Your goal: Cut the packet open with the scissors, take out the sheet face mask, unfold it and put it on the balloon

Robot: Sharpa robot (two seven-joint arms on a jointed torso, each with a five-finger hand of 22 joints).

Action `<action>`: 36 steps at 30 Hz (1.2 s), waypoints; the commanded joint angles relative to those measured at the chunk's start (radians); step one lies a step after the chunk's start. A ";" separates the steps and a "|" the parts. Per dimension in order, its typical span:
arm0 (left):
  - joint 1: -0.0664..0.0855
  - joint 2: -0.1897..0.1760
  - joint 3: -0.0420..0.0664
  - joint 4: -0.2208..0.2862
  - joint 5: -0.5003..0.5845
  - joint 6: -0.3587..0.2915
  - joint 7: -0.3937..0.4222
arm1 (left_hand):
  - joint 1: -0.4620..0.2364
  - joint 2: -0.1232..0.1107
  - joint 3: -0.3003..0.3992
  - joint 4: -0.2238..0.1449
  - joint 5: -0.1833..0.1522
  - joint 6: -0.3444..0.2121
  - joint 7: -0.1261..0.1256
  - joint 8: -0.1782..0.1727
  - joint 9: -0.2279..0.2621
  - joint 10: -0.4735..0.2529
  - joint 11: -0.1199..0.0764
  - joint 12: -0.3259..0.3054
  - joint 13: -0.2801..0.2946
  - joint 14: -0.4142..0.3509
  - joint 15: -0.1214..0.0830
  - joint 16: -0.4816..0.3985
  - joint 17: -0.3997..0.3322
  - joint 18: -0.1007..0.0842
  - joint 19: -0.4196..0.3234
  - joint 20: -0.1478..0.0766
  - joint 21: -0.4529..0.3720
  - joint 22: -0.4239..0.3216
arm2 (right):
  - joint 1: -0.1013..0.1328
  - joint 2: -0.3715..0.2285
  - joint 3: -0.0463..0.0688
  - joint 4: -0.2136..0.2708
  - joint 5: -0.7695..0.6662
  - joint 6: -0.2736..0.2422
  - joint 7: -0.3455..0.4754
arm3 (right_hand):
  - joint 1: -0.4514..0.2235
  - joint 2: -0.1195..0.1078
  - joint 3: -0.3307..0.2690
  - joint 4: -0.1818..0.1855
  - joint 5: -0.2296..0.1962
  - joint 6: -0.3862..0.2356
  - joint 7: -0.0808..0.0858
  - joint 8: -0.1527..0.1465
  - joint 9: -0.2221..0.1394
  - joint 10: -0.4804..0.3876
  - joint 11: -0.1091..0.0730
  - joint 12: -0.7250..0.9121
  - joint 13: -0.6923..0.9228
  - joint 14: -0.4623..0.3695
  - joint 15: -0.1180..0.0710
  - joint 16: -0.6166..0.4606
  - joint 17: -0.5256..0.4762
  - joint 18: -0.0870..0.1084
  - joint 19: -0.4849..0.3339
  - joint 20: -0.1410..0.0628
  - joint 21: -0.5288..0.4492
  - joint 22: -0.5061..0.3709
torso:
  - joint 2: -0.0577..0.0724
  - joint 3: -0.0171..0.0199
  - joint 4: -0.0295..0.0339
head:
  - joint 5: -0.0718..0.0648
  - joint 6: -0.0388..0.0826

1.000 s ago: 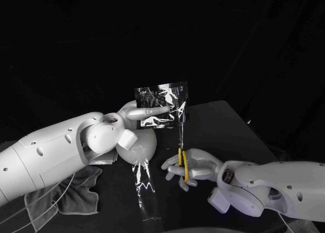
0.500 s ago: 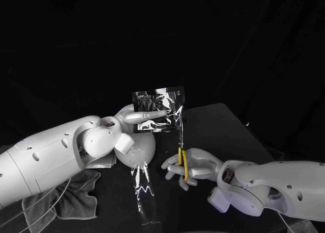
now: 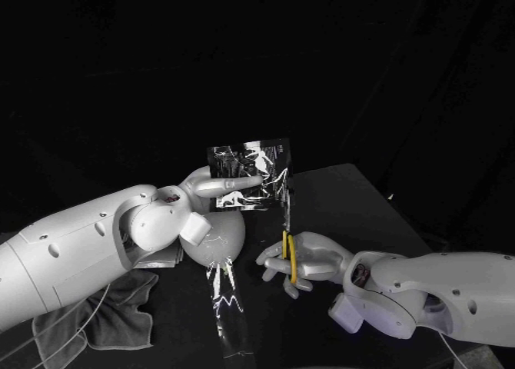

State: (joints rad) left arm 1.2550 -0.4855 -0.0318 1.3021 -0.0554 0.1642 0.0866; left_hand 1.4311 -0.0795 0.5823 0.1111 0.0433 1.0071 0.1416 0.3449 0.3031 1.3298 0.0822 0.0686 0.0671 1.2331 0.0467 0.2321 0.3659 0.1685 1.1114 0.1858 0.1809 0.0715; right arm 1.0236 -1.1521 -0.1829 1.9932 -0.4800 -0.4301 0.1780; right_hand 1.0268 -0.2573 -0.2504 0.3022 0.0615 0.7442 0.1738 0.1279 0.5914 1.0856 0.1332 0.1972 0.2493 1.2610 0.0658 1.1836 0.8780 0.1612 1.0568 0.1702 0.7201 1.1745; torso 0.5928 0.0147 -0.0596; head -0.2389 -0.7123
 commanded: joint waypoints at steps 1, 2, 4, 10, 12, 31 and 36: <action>0.001 0.002 0.002 0.002 -0.002 0.022 0.000 | -0.001 0.009 0.000 -0.004 0.005 -0.002 0.005 0.005 0.078 0.006 0.002 0.003 0.001 0.006 -0.002 0.006 0.001 0.014 -0.004 0.000 -0.001 0.000 | 0.001 0.001 0.001 0.001 0.000 0.004 0.018 | 0.001 0.013 0.008 0.000 -0.004 -0.016 0.047 0.007 -0.002 0.023 0.007 -0.008 -0.003 -0.008 -0.002 0.004 -0.001 0.009 -0.005 -0.003 0.000 0.001 | 0.000 0.0003 -0.0005 | 0.000 0.001; 0.001 0.002 0.002 0.002 -0.002 0.022 0.000 | -0.001 0.009 0.000 -0.004 0.005 -0.002 0.005 0.005 0.078 0.006 0.002 0.003 0.001 0.006 -0.002 0.006 0.001 0.014 -0.004 0.000 -0.001 0.000 | 0.001 0.001 0.001 0.001 0.000 0.004 0.018 | 0.001 0.015 0.010 0.000 -0.004 -0.016 0.047 0.008 -0.002 0.024 0.007 -0.009 -0.004 -0.008 -0.002 0.004 -0.002 0.009 -0.005 -0.003 0.001 0.002 | 0.000 0.0003 -0.0007 | 0.000 0.000; 0.001 0.001 0.002 0.002 -0.002 0.022 -0.001 | -0.002 0.009 0.001 -0.005 0.005 -0.002 0.005 0.006 0.080 0.006 0.002 0.003 0.001 0.006 -0.003 0.006 0.002 0.015 -0.002 -0.001 0.000 0.000 | 0.001 0.000 0.001 0.001 0.000 0.004 0.018 | 0.001 0.015 0.010 0.000 -0.004 -0.016 0.047 0.008 -0.002 0.024 0.007 -0.009 -0.005 -0.008 -0.002 0.004 -0.002 0.009 -0.005 -0.003 0.001 0.002 | 0.000 0.0003 -0.0007 | 0.000 0.000; 0.001 -0.002 0.001 -0.001 -0.004 0.022 -0.005 | -0.003 0.010 0.001 -0.006 0.006 -0.003 0.005 0.007 0.081 0.007 0.002 0.003 0.001 0.006 -0.003 0.006 0.003 0.015 0.000 -0.001 0.001 0.001 | 0.002 -0.002 0.001 0.001 0.000 0.004 0.017 | 0.004 0.027 0.020 0.000 -0.006 -0.017 0.047 0.015 -0.004 0.030 0.006 -0.015 -0.010 -0.009 -0.003 0.006 -0.005 0.009 -0.006 -0.003 0.001 0.002 | -0.001 0.0010 -0.0006 | -0.001 -0.001; 0.002 -0.003 0.001 -0.002 -0.006 0.021 -0.007 | -0.003 0.010 0.001 -0.007 0.005 -0.003 0.005 0.007 0.081 0.007 0.002 0.003 0.001 0.006 -0.003 0.007 0.004 0.015 0.000 -0.002 0.002 0.001 | 0.002 -0.003 0.001 0.001 0.000 0.004 0.017 | 0.004 0.027 0.020 0.000 -0.006 -0.017 0.047 0.015 -0.004 0.030 0.006 -0.015 -0.010 -0.009 -0.003 0.006 -0.005 0.009 -0.006 -0.003 0.001 0.002 | -0.001 0.0010 -0.0004 | -0.002 -0.001; 0.002 -0.008 0.001 -0.002 -0.021 0.020 -0.023 | -0.005 0.013 0.005 -0.009 0.006 -0.004 0.006 0.010 0.086 0.009 0.002 0.003 0.001 0.007 -0.003 0.007 0.008 0.016 0.005 -0.003 0.005 0.003 | 0.004 -0.002 0.001 0.002 0.000 0.006 0.017 | 0.020 0.132 0.086 -0.004 -0.012 0.038 0.019 0.079 -0.010 0.121 -0.020 -0.004 -0.016 0.012 -0.023 0.027 0.004 0.005 0.021 -0.018 0.039 0.021 | 0.000 0.0012 -0.0006 | -0.004 -0.005; 0.002 -0.006 0.001 -0.001 -0.025 0.017 -0.025 | -0.006 0.013 0.005 -0.009 0.006 -0.005 0.006 0.011 0.086 0.009 0.002 0.003 0.001 0.007 -0.003 0.007 0.008 0.016 0.005 -0.004 0.005 0.003 | 0.004 0.001 0.001 0.001 -0.002 0.014 0.012 | 0.022 0.145 0.090 -0.005 -0.012 0.046 0.014 0.088 -0.014 0.135 -0.025 -0.005 -0.015 0.016 -0.028 0.030 0.004 0.003 0.027 -0.023 0.046 0.024 | -0.001 0.0011 -0.0002 | -0.003 -0.010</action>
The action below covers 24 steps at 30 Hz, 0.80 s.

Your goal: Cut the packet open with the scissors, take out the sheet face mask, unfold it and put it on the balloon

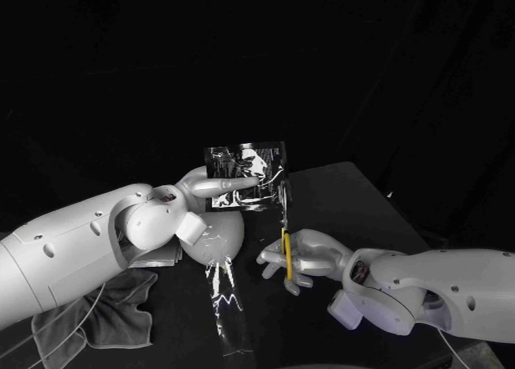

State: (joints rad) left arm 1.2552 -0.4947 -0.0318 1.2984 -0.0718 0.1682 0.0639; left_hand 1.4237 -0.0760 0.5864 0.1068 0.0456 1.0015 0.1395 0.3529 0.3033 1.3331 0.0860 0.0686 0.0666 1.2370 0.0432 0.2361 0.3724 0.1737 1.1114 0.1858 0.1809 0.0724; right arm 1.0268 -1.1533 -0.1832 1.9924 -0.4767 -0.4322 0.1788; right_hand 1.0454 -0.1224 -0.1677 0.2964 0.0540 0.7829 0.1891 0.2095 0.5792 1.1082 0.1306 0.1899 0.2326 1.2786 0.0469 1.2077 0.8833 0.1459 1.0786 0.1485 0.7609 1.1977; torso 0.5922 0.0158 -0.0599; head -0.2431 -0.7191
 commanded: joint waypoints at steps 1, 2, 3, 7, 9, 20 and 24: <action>0.001 0.003 0.001 0.003 -0.009 0.012 -0.003 | 0.002 0.009 0.001 -0.005 0.003 0.001 0.008 0.003 0.086 0.006 -0.002 0.003 0.001 0.004 0.000 0.003 0.002 0.011 0.005 -0.004 0.005 0.002 | 0.001 0.003 0.001 0.002 -0.005 0.017 0.011 | 0.003 0.011 0.007 0.001 -0.005 0.007 -0.001 0.006 -0.002 0.113 -0.022 0.002 0.002 -0.001 -0.009 0.006 -0.001 0.019 0.005 -0.002 0.005 0.001 | 0.000 -0.0002 0.0000 | 0.002 -0.004; 0.001 0.004 0.001 0.003 -0.010 0.011 -0.003 | 0.002 0.009 0.001 -0.005 0.003 0.001 0.008 0.003 0.086 0.006 -0.002 0.003 0.001 0.004 0.000 0.003 0.002 0.011 0.006 -0.004 0.005 0.002 | 0.001 0.003 0.001 0.002 -0.005 0.018 0.011 | 0.003 0.013 0.008 0.000 -0.005 0.008 -0.002 0.007 -0.003 0.115 -0.023 0.002 0.002 -0.001 -0.010 0.006 -0.001 0.018 0.005 -0.002 0.006 0.001 | 0.000 -0.0003 -0.0001 | 0.002 -0.005; 0.001 0.004 0.001 0.003 -0.011 0.010 -0.004 | 0.002 0.009 0.001 -0.005 0.003 0.001 0.008 0.003 0.086 0.006 -0.002 0.003 0.001 0.004 0.000 0.003 0.002 0.011 0.006 -0.004 0.005 0.002 | 0.001 0.003 0.001 0.002 -0.006 0.018 0.011 | 0.004 0.015 0.008 0.000 -0.005 0.010 -0.003 0.009 -0.004 0.118 -0.024 0.002 0.002 0.000 -0.011 0.007 -0.001 0.018 0.006 -0.003 0.007 0.002 | 0.000 -0.0004 -0.0001 | 0.002 -0.006; 0.001 0.004 0.001 0.003 -0.019 0.006 -0.007 | 0.002 0.009 0.001 -0.005 0.003 0.001 0.008 0.003 0.086 0.006 -0.002 0.003 0.001 0.004 0.000 0.004 0.002 0.011 0.006 -0.004 0.006 0.002 | 0.001 0.000 0.001 0.003 -0.004 0.011 0.014 | 0.011 0.035 0.010 -0.001 -0.005 0.031 -0.013 0.024 -0.009 0.152 -0.033 0.008 0.009 0.010 -0.019 0.014 0.006 0.015 0.020 -0.010 0.026 0.011 | 0.000 -0.0001 -0.0003 | 0.002 -0.009; 0.001 0.004 0.001 0.003 -0.024 0.001 -0.009 | 0.002 0.009 0.001 -0.006 0.003 0.001 0.008 0.003 0.087 0.006 -0.002 0.003 0.001 0.004 0.000 0.004 0.002 0.011 0.006 -0.004 0.006 0.002 | 0.001 -0.001 0.001 0.004 -0.002 0.005 0.017 | 0.022 0.055 0.008 -0.002 -0.005 0.062 -0.027 0.042 -0.009 0.195 -0.049 0.023 0.023 0.028 -0.029 0.029 0.026 0.012 0.042 -0.020 0.056 0.026 | 0.000 0.0000 -0.0003 | 0.002 -0.010; 0.001 0.003 0.001 0.001 -0.046 -0.014 -0.013 | 0.001 0.010 0.003 -0.008 0.003 0.000 0.008 0.004 0.089 0.007 -0.002 0.003 0.002 0.005 0.000 0.004 0.004 0.011 0.008 -0.005 0.007 0.002 | 0.003 -0.010 0.001 0.002 -0.009 -0.006 0.008 | 0.066 0.122 -0.069 -0.006 -0.005 0.197 -0.097 0.121 0.040 0.362 -0.117 0.112 0.136 0.142 -0.090 0.137 0.205 -0.026 0.173 -0.074 0.253 0.121 | -0.001 -0.0003 -0.0007 | 0.003 -0.016; 0.001 0.003 0.001 0.000 -0.050 -0.015 -0.013 | 0.001 0.010 0.004 -0.008 0.003 -0.001 0.008 0.005 0.090 0.008 -0.002 0.003 0.002 0.005 0.000 0.005 0.005 0.011 0.009 -0.006 0.008 0.002 | 0.004 -0.014 0.001 0.001 -0.012 -0.008 0.003 | 0.078 0.142 -0.102 -0.006 -0.006 0.221 -0.117 0.142 0.068 0.392 -0.132 0.156 0.194 0.184 -0.107 0.189 0.302 -0.042 0.223 -0.091 0.335 0.161 | -0.001 -0.0001 -0.0008 | 0.003 -0.017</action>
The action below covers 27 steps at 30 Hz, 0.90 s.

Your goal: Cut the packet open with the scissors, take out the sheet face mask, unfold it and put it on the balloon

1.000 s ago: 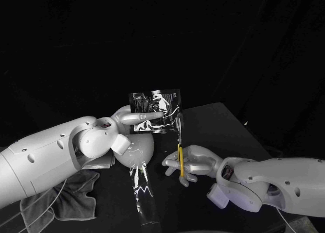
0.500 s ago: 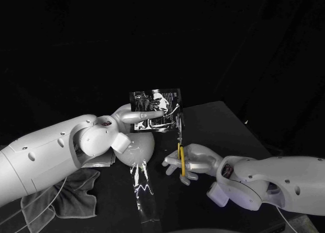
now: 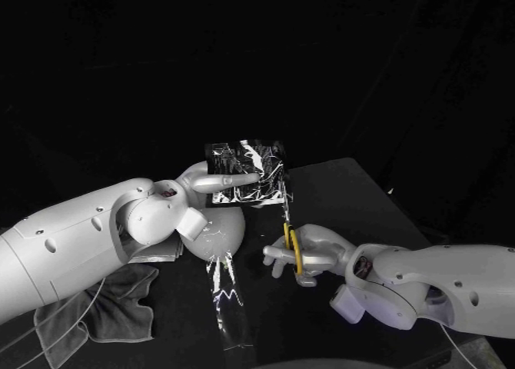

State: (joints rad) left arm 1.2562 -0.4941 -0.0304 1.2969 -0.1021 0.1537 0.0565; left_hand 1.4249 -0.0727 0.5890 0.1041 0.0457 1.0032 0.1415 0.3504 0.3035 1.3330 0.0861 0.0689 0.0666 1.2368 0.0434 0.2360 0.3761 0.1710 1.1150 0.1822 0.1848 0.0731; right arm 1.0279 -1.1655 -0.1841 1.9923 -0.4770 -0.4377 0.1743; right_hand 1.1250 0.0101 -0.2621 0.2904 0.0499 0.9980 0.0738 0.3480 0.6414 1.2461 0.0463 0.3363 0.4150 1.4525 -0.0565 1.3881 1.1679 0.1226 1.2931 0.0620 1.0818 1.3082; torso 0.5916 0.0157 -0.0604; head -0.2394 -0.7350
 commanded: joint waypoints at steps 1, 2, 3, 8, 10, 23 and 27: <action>0.000 0.002 0.000 0.002 -0.020 -0.001 -0.005 | -0.001 0.007 0.001 -0.006 0.003 -0.002 0.006 0.008 0.089 0.008 -0.002 0.003 0.002 0.005 -0.001 0.005 0.001 0.014 0.006 -0.002 0.004 0.002 | 0.003 -0.002 0.002 0.001 -0.013 -0.003 0.007 | -0.001 0.009 -0.007 0.000 -0.002 0.006 -0.002 0.004 0.006 0.254 -0.048 0.010 0.012 0.010 -0.003 0.009 0.018 -0.018 0.009 -0.004 0.014 0.051 | 0.000 0.0000 -0.0004 | -0.001 -0.001; 0.000 0.002 0.000 0.002 -0.021 -0.001 -0.005 | -0.001 0.007 0.001 -0.006 0.003 -0.002 0.006 0.008 0.089 0.008 -0.002 0.003 0.002 0.005 -0.001 0.005 0.001 0.014 0.006 -0.002 0.004 0.002 | 0.003 -0.003 0.002 0.001 -0.013 -0.004 0.006 | -0.001 0.009 -0.007 0.000 -0.002 0.006 -0.002 0.004 0.006 0.254 -0.048 0.010 0.012 0.010 -0.003 0.009 0.018 -0.018 0.009 -0.004 0.014 0.051 | 0.000 0.0000 -0.0004 | -0.001 -0.001; 0.000 0.001 0.000 0.002 -0.021 -0.001 -0.005 | -0.001 0.008 0.002 -0.006 0.003 -0.002 0.006 0.008 0.090 0.009 -0.002 0.003 0.002 0.006 -0.001 0.005 0.002 0.014 0.006 -0.002 0.004 0.002 | 0.004 -0.004 0.002 0.001 -0.013 -0.004 0.006 | 0.008 0.024 -0.039 0.000 -0.002 -0.001 -0.003 0.006 0.024 0.238 -0.050 0.025 0.054 0.011 -0.006 0.010 0.020 -0.019 0.009 -0.009 0.017 0.055 | 0.000 0.0002 -0.0004 | -0.001 -0.001; 0.000 0.001 0.000 0.002 -0.022 -0.002 -0.003 | -0.001 0.008 0.002 -0.006 0.003 -0.002 0.006 0.008 0.090 0.009 -0.002 0.003 0.002 0.006 -0.001 0.005 0.002 0.014 0.006 -0.002 0.004 0.002 | 0.005 -0.005 0.002 -0.002 -0.014 -0.008 0.005 | 0.011 0.031 -0.057 0.000 -0.002 -0.012 0.001 0.002 0.031 0.218 -0.047 0.023 0.072 0.008 -0.003 0.007 0.015 -0.018 0.003 -0.009 0.011 0.054 | 0.000 0.0004 0.0005 | -0.002 0.001; 0.000 0.000 0.000 0.003 -0.022 -0.003 -0.002 | -0.001 0.008 0.002 -0.006 0.003 -0.003 0.006 0.008 0.090 0.009 -0.003 0.003 0.002 0.006 -0.001 0.005 0.002 0.014 0.006 -0.003 0.004 0.002 | 0.005 -0.005 0.002 -0.003 -0.011 -0.012 0.006 | 0.016 0.040 -0.078 -0.001 -0.001 -0.023 0.006 -0.003 0.039 0.199 -0.042 0.019 0.089 0.003 0.001 0.002 0.008 -0.017 -0.005 -0.006 0.001 0.052 | 0.000 0.0005 0.0008 | -0.003 0.001; 0.000 -0.003 0.000 0.004 -0.022 -0.005 0.001 | -0.002 0.008 0.002 -0.006 0.003 -0.003 0.006 0.009 0.091 0.009 -0.003 0.003 0.002 0.006 -0.001 0.005 0.003 0.014 0.007 -0.003 0.005 0.002 | 0.007 -0.002 0.002 0.000 0.004 -0.043 0.021 | -0.033 -0.056 -0.003 0.007 -0.001 -0.188 0.104 -0.123 0.037 -0.042 0.053 -0.205 -0.008 -0.122 0.086 -0.127 -0.219 -0.001 -0.086 0.062 -0.100 0.019 | 0.000 0.0002 0.0009 | -0.005 0.011; 0.000 -0.003 0.000 0.005 -0.022 -0.005 0.001 | -0.002 0.008 0.002 -0.006 0.003 -0.003 0.006 0.009 0.091 0.009 -0.003 0.003 0.002 0.006 -0.001 0.005 0.003 0.014 0.007 -0.003 0.005 0.002 | 0.009 -0.001 0.002 0.001 0.009 -0.051 0.024 | -0.053 -0.084 0.043 0.006 -0.002 -0.195 0.108 -0.133 0.041 -0.042 0.059 -0.226 -0.031 -0.127 0.088 -0.129 -0.228 0.002 -0.088 0.072 -0.095 0.023 | 0.000 0.0000 0.0008 | -0.006 0.014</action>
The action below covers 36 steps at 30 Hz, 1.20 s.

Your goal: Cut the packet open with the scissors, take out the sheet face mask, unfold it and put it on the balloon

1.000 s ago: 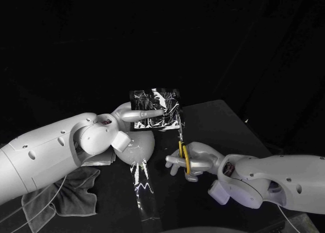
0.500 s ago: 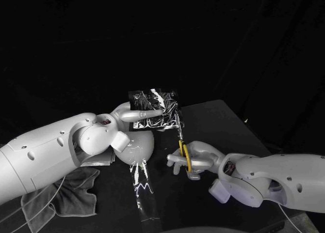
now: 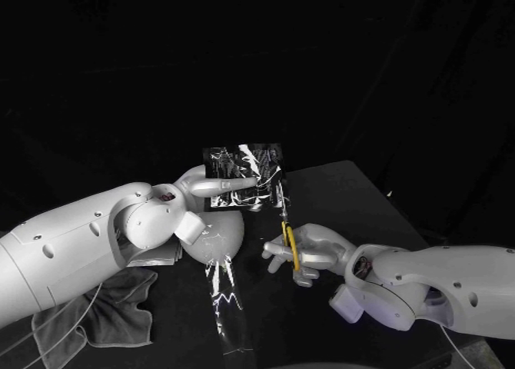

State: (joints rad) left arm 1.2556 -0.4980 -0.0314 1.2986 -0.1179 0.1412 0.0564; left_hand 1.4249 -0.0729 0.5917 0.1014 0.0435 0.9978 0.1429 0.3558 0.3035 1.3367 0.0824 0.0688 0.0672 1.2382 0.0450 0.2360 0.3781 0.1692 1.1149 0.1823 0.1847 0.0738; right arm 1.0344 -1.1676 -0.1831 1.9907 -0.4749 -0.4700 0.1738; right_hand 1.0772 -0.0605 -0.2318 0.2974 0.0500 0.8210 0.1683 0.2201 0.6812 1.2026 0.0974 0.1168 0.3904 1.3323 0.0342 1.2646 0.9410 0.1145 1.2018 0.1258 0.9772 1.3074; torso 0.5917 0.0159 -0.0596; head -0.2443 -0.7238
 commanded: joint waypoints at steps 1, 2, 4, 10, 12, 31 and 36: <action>0.001 0.000 0.001 0.003 -0.007 0.008 0.000 | -0.002 0.008 0.000 -0.004 0.005 0.003 0.005 0.004 0.091 0.006 0.001 0.003 0.001 0.005 -0.002 0.005 0.001 0.016 0.007 -0.003 0.005 0.001 | 0.003 0.001 0.001 0.002 0.009 -0.021 0.026 | -0.008 -0.016 0.018 -0.001 -0.002 -0.019 0.014 -0.007 0.002 0.001 0.008 -0.010 -0.010 -0.006 -0.002 -0.004 -0.001 0.010 0.004 0.009 0.011 0.024 | 0.000 -0.0002 -0.0001 | -0.001 0.003; 0.001 0.000 0.001 0.003 -0.007 0.009 0.000 | -0.002 0.008 0.000 -0.004 0.005 0.003 0.005 0.004 0.091 0.006 0.001 0.003 0.001 0.005 -0.002 0.005 0.001 0.016 0.007 -0.003 0.005 0.001 | 0.004 0.001 0.001 0.002 0.010 -0.024 0.027 | -0.011 -0.018 0.023 -0.001 -0.002 -0.022 0.016 -0.010 0.002 -0.001 0.010 -0.013 -0.014 -0.006 -0.001 -0.004 -0.001 0.010 0.004 0.010 0.011 0.025 | 0.000 -0.0002 -0.0001 | -0.001 0.003; 0.001 0.000 0.001 0.004 -0.007 0.010 -0.001 | -0.002 0.008 0.000 -0.004 0.005 0.003 0.005 0.004 0.091 0.006 0.001 0.003 0.001 0.005 -0.002 0.005 0.001 0.016 0.007 -0.003 0.005 0.001 | 0.006 0.001 0.001 0.002 0.013 -0.028 0.029 | -0.016 -0.028 0.035 -0.001 -0.002 -0.030 0.019 -0.017 0.002 -0.006 0.013 -0.022 -0.023 -0.007 0.002 -0.004 -0.004 0.010 0.003 0.014 0.012 0.026 | 0.000 -0.0005 -0.0003 | -0.003 0.003; 0.001 -0.001 0.001 0.004 -0.011 0.011 -0.003 | -0.002 0.008 0.000 -0.004 0.005 0.003 0.005 0.004 0.091 0.006 0.001 0.003 0.001 0.005 -0.002 0.005 0.001 0.016 0.007 -0.003 0.005 0.001 | 0.011 0.002 0.001 0.003 0.018 -0.037 0.035 | -0.017 -0.030 0.044 -0.001 -0.002 -0.031 0.021 -0.019 0.004 -0.007 0.015 -0.028 -0.031 -0.009 0.004 -0.004 -0.005 0.010 0.005 0.016 0.017 0.029 | -0.001 0.0003 0.0002 | -0.004 0.005; 0.001 -0.001 0.001 0.005 -0.013 0.012 -0.004 | -0.002 0.008 0.000 -0.004 0.005 0.003 0.005 0.004 0.091 0.006 0.001 0.003 0.001 0.005 -0.002 0.005 0.001 0.016 0.007 -0.003 0.005 0.001 | 0.014 0.002 0.001 0.003 0.021 -0.040 0.036 | -0.017 -0.028 0.046 -0.001 -0.002 -0.029 0.021 -0.019 0.004 -0.006 0.015 -0.029 -0.032 -0.007 0.004 -0.002 -0.003 0.009 0.007 0.016 0.020 0.030 | 0.000 0.0001 -0.0003 | -0.005 0.006; 0.001 -0.001 0.001 0.005 -0.019 0.002 -0.002 | -0.003 0.008 0.000 -0.004 0.005 0.002 0.005 0.005 0.093 0.006 0.001 0.003 0.001 0.005 -0.003 0.006 0.002 0.016 0.008 -0.003 0.005 0.001 | 0.031 -0.006 0.001 0.002 0.023 -0.041 0.031 | 0.049 0.057 0.009 -0.007 -0.003 0.119 -0.049 0.035 0.042 0.203 -0.053 0.050 -0.003 0.060 -0.052 0.061 0.090 -0.012 0.088 -0.027 0.150 0.088 | 0.000 -0.0005 -0.0014 | -0.008 0.007; 0.001 -0.001 0.001 -0.001 -0.019 -0.005 -0.001 | -0.003 0.008 0.001 -0.004 0.005 0.002 0.005 0.005 0.093 0.006 0.001 0.003 0.001 0.005 -0.003 0.006 0.002 0.016 0.008 -0.003 0.005 0.001 | 0.032 -0.011 0.001 0.004 0.012 -0.029 0.022 | 0.056 0.069 -0.016 -0.007 -0.002 0.136 -0.059 0.041 0.050 0.221 -0.063 0.059 0.014 0.074 -0.062 0.072 0.110 -0.017 0.104 -0.039 0.173 0.098 | 0.000 -0.0003 -0.0017 | -0.008 0.007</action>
State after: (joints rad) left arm 1.2569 -0.5011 -0.0301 1.2968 -0.1255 0.1365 0.0570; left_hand 1.4209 -0.0769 0.5916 0.1015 0.0457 0.9969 0.1456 0.3544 0.3036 1.3365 0.0826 0.0688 0.0669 1.2382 0.0451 0.2360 0.3788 0.1680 1.1185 0.1787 0.1847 0.0735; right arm 1.0634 -1.1775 -0.1848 1.9919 -0.4472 -0.5101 0.1847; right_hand 1.1333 -0.0033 -0.2414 0.2898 0.0500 0.9505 0.1110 0.2590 0.7299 1.2607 0.0651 0.1732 0.4026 1.3991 -0.0288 1.3344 1.0507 0.1068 1.2994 0.0896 1.1451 1.3074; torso 0.5917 0.0156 -0.0610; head -0.2522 -0.7163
